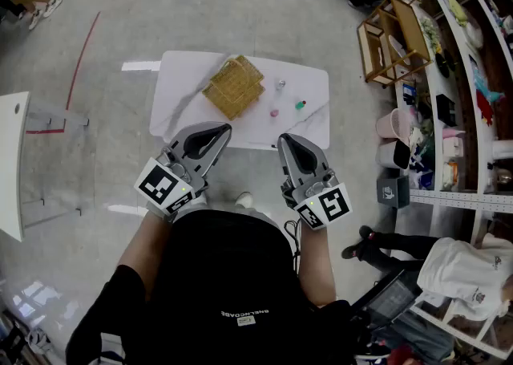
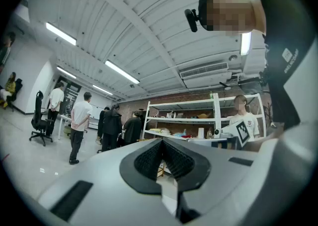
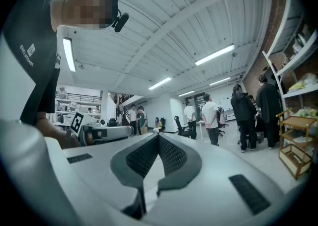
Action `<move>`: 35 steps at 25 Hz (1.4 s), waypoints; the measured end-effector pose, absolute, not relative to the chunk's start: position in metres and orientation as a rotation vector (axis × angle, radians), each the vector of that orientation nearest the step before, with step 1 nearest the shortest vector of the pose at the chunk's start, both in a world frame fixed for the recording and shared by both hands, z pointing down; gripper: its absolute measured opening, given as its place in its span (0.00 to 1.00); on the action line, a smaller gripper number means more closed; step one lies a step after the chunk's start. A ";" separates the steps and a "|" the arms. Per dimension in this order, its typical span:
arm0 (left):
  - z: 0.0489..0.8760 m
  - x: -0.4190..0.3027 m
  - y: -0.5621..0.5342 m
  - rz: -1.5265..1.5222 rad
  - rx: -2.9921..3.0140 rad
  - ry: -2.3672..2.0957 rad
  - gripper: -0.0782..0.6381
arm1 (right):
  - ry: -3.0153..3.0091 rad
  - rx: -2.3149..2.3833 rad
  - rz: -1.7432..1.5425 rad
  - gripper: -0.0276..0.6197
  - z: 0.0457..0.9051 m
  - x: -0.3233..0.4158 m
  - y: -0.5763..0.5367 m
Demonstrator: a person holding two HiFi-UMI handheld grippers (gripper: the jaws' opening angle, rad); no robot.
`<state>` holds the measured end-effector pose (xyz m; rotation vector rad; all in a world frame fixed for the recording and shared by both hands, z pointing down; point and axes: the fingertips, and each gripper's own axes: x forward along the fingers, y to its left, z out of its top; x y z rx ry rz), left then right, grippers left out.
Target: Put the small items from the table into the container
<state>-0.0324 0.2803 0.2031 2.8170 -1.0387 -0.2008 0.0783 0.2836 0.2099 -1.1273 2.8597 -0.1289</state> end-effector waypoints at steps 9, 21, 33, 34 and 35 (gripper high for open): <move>0.209 -0.016 0.285 -0.145 2.851 -0.978 0.12 | 2.892 -1.147 -0.082 0.06 0.214 0.074 0.284; 0.223 0.028 0.278 -0.083 2.812 -1.034 0.12 | 2.900 -1.107 -0.105 0.06 0.222 0.114 0.283; 0.230 0.074 0.267 -0.002 2.774 -1.133 0.12 | 2.896 -1.014 -0.113 0.06 0.225 0.156 0.268; 0.232 0.076 0.266 0.006 2.773 -1.132 0.12 | 2.890 -1.013 -0.125 0.06 0.226 0.159 0.266; 0.233 0.079 0.265 0.012 2.773 -1.131 0.12 | 2.886 -1.012 -0.137 0.06 0.228 0.160 0.264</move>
